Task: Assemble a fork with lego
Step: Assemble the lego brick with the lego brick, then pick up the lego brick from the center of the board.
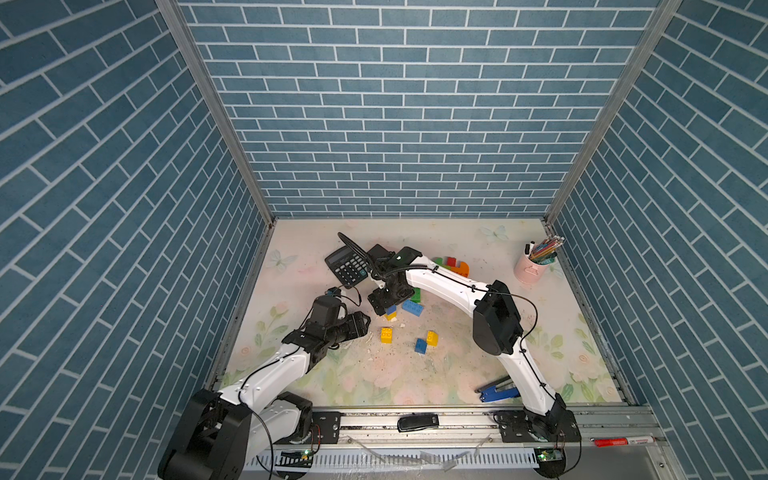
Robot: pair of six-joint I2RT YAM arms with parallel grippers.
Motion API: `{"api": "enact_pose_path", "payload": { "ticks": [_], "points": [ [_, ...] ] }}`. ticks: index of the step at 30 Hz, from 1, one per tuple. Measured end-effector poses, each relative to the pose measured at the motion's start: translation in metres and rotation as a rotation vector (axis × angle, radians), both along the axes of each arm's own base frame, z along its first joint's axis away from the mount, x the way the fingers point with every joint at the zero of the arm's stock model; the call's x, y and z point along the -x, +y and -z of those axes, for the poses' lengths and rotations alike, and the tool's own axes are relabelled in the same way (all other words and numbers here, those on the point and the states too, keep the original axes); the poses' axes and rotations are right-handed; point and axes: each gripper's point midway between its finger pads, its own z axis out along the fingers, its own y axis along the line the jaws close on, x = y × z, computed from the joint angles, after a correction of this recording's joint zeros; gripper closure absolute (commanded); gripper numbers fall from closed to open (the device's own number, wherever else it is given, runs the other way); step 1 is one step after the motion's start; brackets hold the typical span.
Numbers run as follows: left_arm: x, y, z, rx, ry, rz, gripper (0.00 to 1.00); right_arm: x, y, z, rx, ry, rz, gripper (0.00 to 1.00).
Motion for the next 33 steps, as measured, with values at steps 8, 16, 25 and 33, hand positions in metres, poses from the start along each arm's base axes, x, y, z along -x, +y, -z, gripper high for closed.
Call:
{"api": "enact_pose_path", "payload": {
  "ticks": [8, 16, 25, 33],
  "points": [
    [0.000, 0.000, -0.005, 0.005, -0.014, 0.000, 0.26, -0.001, -0.010, -0.031, -0.101, -0.115, 0.011, 0.16],
    [0.004, 0.002, -0.013, 0.007, -0.031, 0.001, 0.26, 0.011, -0.030, -0.085, -0.319, -0.307, 0.030, 0.10],
    [0.007, -0.003, -0.012, 0.002, -0.031, 0.026, 0.26, 0.004, -0.046, -0.061, -0.383, -0.447, 0.060, 0.10],
    [0.012, -0.025, -0.016, -0.019, -0.043, 0.115, 0.26, -0.012, -0.063, -0.059, -0.366, -0.438, 0.099, 0.15]
  ]
}}
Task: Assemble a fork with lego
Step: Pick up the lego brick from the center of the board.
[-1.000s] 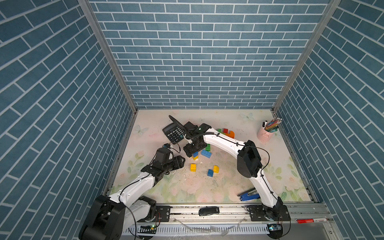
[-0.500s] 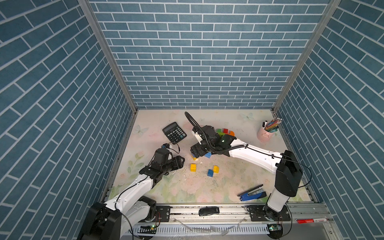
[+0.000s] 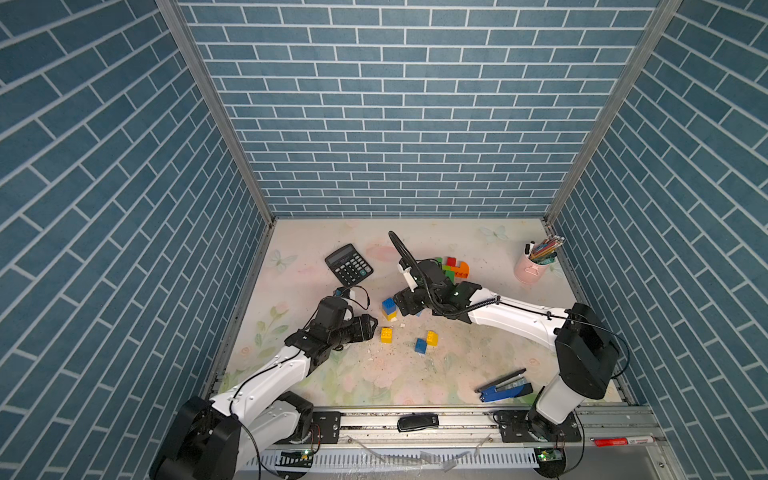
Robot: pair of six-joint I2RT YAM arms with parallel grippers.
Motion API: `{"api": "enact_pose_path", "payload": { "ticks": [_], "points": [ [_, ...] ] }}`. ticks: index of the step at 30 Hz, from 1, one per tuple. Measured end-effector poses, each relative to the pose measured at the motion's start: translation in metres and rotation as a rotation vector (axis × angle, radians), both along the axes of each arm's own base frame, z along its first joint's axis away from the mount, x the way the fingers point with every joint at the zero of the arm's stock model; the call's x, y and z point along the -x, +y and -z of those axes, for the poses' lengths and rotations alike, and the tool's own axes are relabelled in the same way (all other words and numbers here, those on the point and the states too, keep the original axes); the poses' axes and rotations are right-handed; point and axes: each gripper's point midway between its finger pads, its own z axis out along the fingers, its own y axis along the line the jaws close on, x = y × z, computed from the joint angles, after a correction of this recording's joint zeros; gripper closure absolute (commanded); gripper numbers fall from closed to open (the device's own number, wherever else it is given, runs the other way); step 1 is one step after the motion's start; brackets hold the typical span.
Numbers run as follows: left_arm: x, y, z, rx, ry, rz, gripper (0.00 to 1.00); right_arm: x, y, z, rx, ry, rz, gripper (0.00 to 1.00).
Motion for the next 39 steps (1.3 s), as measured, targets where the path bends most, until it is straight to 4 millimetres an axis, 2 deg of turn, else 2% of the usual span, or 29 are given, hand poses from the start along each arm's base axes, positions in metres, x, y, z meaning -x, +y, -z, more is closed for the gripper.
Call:
{"api": "enact_pose_path", "payload": {
  "ticks": [3, 5, 9, 13, 17, 20, 28, 39],
  "points": [
    [-0.001, -0.011, -0.004, -0.013, -0.010, 0.038, 0.26, -0.003, -0.013, 0.010, 0.027, 0.044, 0.014, 0.20],
    [-0.002, -0.018, -0.006, -0.021, -0.015, 0.062, 0.26, -0.004, -0.021, 0.018, 0.043, 0.081, 0.021, 0.27],
    [0.000, -0.032, -0.006, -0.045, -0.024, 0.109, 0.26, -0.006, -0.036, 0.041, 0.064, 0.184, 0.027, 0.31],
    [0.001, -0.038, -0.003, -0.062, -0.020, 0.129, 0.26, -0.002, -0.049, 0.071, 0.118, 0.284, 0.019, 0.31],
    [0.002, -0.039, -0.003, -0.067, -0.022, 0.134, 0.26, 0.005, -0.053, 0.091, 0.190, 0.334, -0.022, 0.31],
    [0.002, -0.039, -0.003, -0.070, -0.024, 0.132, 0.26, 0.002, -0.051, 0.095, 0.227, 0.333, -0.056, 0.30],
    [0.001, -0.037, -0.003, -0.077, -0.030, 0.123, 0.26, -0.015, -0.037, 0.093, 0.265, 0.282, -0.122, 0.31],
    [0.000, -0.037, -0.005, -0.076, -0.036, 0.120, 0.26, -0.001, -0.036, 0.105, 0.338, 0.307, -0.223, 0.41]
  ]
}}
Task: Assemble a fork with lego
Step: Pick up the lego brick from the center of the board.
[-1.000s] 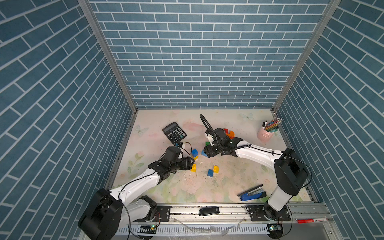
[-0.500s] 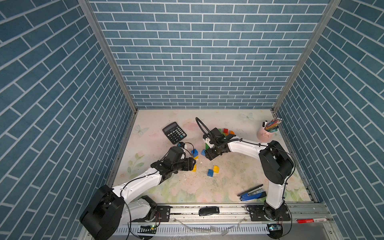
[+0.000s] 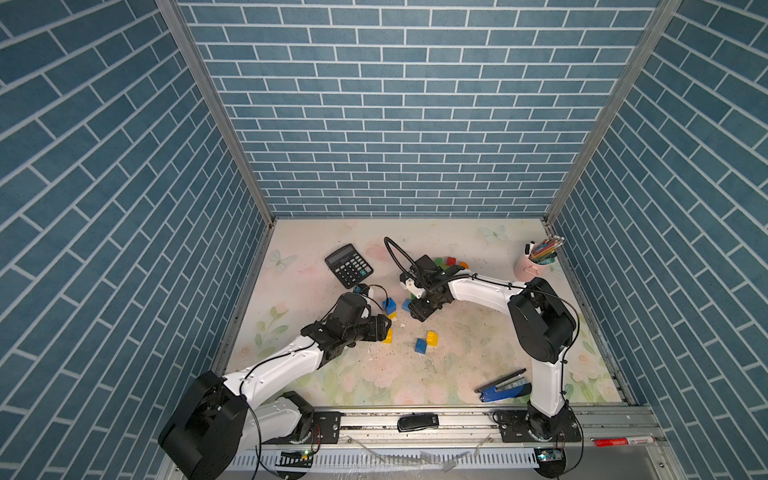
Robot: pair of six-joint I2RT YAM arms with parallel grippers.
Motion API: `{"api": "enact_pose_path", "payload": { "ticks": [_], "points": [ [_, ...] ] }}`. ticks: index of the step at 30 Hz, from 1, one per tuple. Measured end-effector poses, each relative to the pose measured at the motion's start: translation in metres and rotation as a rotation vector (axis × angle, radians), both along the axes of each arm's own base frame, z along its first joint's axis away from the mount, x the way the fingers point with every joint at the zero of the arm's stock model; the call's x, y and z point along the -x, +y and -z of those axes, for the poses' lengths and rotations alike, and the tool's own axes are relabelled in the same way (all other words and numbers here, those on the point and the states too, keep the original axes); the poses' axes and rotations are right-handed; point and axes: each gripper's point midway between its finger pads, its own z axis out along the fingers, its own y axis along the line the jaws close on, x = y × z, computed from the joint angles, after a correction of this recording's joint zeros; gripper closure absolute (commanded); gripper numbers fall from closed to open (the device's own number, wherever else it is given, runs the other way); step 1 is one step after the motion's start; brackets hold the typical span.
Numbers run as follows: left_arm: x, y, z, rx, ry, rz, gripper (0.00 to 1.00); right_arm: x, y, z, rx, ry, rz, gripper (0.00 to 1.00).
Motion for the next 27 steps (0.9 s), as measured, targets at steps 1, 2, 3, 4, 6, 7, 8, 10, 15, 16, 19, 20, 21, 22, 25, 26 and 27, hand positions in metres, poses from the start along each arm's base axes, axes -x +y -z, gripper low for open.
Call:
{"api": "enact_pose_path", "payload": {
  "ticks": [1, 2, 3, 4, 6, 7, 8, 10, 15, 16, 19, 20, 21, 22, 25, 26, 27],
  "points": [
    [0.000, 0.000, 0.000, 0.000, 0.000, 0.000, 0.26, 0.000, 0.002, 0.000, 0.002, -0.001, -0.008, 0.43],
    [0.000, 0.000, 0.000, 0.000, 0.000, 0.000, 0.26, 0.000, 0.004, -0.001, 0.004, -0.004, -0.017, 0.45],
    [0.000, 0.000, -0.001, 0.001, -0.001, 0.000, 0.26, 0.000, 0.006, -0.001, 0.005, -0.007, -0.025, 0.48],
    [-0.001, -0.001, -0.002, 0.002, -0.003, 0.000, 0.26, 0.000, 0.008, -0.001, 0.005, -0.009, -0.030, 0.49],
    [-0.002, -0.001, -0.003, 0.004, -0.006, 0.001, 0.26, 0.000, 0.011, -0.001, 0.010, -0.013, -0.040, 0.51],
    [-0.002, -0.001, -0.003, 0.005, -0.006, 0.000, 0.26, 0.000, 0.012, -0.001, 0.013, -0.016, -0.043, 0.52],
    [-0.002, -0.001, -0.003, 0.004, -0.006, 0.000, 0.26, 0.001, 0.012, -0.001, 0.019, -0.018, -0.046, 0.53],
    [-0.002, -0.001, -0.003, 0.003, -0.006, 0.000, 0.26, 0.003, 0.011, 0.000, 0.029, -0.016, -0.050, 0.56],
    [-0.002, 0.000, -0.004, -0.004, -0.008, -0.002, 0.26, 0.006, 0.006, 0.002, 0.054, -0.010, -0.050, 0.62],
    [-0.002, 0.000, -0.004, -0.004, -0.008, -0.002, 0.26, 0.006, 0.005, 0.002, 0.061, -0.009, -0.049, 0.62],
    [-0.003, 0.000, -0.004, -0.003, -0.008, -0.003, 0.26, 0.007, 0.003, 0.003, 0.074, -0.010, -0.044, 0.67],
    [-0.003, 0.000, -0.004, -0.002, -0.008, -0.003, 0.26, 0.007, 0.002, 0.003, 0.077, -0.011, -0.041, 0.68],
    [-0.003, 0.000, -0.004, -0.003, -0.008, -0.003, 0.26, 0.006, 0.002, 0.002, 0.079, -0.011, -0.035, 0.70],
    [-0.003, 0.000, -0.004, -0.003, -0.008, -0.004, 0.26, 0.006, 0.001, 0.002, 0.083, -0.012, -0.033, 0.70],
    [-0.003, 0.000, -0.003, -0.005, -0.006, -0.004, 0.26, 0.007, -0.001, 0.003, 0.092, -0.010, -0.023, 0.74],
    [-0.003, 0.000, -0.002, -0.007, -0.003, -0.003, 0.26, 0.007, -0.002, 0.003, 0.095, -0.009, -0.021, 0.75],
    [-0.003, 0.000, -0.001, -0.008, -0.001, -0.003, 0.26, 0.007, -0.003, 0.003, 0.097, -0.008, -0.020, 0.75]
  ]
}}
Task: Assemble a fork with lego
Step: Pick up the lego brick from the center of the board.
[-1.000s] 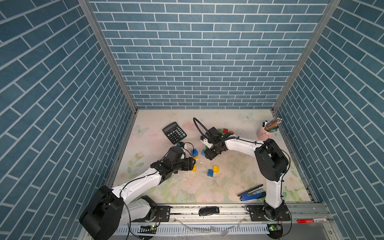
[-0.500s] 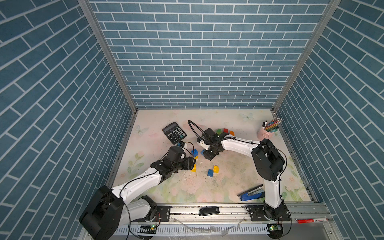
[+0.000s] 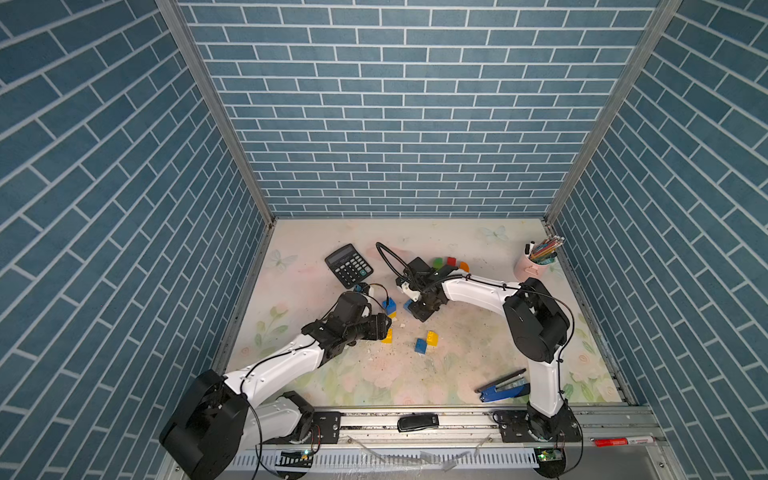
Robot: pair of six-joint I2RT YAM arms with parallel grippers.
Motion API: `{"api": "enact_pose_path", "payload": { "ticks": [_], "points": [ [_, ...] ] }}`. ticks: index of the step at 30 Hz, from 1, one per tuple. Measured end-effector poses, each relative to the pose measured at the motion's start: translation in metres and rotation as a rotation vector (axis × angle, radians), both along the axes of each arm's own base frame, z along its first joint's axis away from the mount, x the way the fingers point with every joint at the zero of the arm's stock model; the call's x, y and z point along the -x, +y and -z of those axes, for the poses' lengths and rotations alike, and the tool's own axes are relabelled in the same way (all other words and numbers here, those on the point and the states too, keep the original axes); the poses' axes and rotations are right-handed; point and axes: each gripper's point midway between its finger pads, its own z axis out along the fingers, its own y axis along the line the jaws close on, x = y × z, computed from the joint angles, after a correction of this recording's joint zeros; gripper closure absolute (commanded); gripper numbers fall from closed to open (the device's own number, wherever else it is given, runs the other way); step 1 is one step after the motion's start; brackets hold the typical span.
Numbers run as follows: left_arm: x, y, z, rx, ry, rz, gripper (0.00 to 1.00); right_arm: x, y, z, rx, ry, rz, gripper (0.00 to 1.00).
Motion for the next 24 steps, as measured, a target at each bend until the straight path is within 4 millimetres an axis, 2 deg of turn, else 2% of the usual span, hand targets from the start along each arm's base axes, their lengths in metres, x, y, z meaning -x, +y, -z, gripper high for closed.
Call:
{"api": "enact_pose_path", "payload": {
  "ticks": [13, 16, 17, 20, 24],
  "points": [
    [-0.007, 0.000, -0.007, 0.007, -0.014, -0.014, 0.26, 0.008, -0.010, -0.001, 0.033, 0.037, 0.052, 0.84],
    [-0.011, 0.005, -0.009, 0.017, -0.014, -0.033, 0.26, 0.008, -0.015, -0.006, 0.043, 0.031, 0.085, 0.94],
    [-0.012, 0.007, -0.010, 0.024, -0.014, -0.042, 0.26, 0.007, -0.017, -0.010, 0.047, 0.024, 0.105, 1.00],
    [-0.019, 0.013, -0.018, 0.062, -0.022, -0.077, 0.26, -0.001, -0.012, -0.029, 0.016, 0.001, 0.167, 1.00],
    [-0.027, 0.020, -0.022, 0.122, -0.028, -0.117, 0.27, -0.011, 0.004, -0.063, -0.085, -0.019, 0.259, 1.00]
  ]
}}
